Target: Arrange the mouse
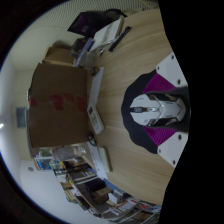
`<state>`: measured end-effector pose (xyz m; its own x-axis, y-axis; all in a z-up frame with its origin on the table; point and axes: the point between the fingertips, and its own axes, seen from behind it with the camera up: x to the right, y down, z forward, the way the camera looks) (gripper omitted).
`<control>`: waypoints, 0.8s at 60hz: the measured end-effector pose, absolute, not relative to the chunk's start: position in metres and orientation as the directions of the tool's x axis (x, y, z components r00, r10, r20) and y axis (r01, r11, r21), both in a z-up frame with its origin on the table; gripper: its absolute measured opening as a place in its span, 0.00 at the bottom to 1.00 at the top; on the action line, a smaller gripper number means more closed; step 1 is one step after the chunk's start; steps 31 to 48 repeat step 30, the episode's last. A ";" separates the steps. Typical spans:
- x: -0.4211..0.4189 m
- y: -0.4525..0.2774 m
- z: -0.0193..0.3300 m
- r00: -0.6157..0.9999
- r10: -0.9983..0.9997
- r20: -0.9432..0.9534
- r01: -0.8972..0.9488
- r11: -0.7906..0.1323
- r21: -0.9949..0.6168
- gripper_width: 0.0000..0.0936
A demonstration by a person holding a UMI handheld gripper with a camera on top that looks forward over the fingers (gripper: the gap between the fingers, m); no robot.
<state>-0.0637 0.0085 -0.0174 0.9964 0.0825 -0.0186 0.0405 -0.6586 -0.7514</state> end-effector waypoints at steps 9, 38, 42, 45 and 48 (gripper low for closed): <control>-0.067 0.006 -0.017 0.991 0.118 -0.056 0.044 -0.707 -0.705 0.64; -0.036 -0.092 0.056 0.984 0.054 -0.168 -0.082 -0.704 -0.706 0.90; -0.036 -0.092 0.056 0.984 0.054 -0.168 -0.082 -0.704 -0.706 0.90; -0.036 -0.092 0.056 0.984 0.054 -0.168 -0.082 -0.704 -0.706 0.90; -0.036 -0.092 0.056 0.984 0.054 -0.168 -0.082 -0.704 -0.706 0.90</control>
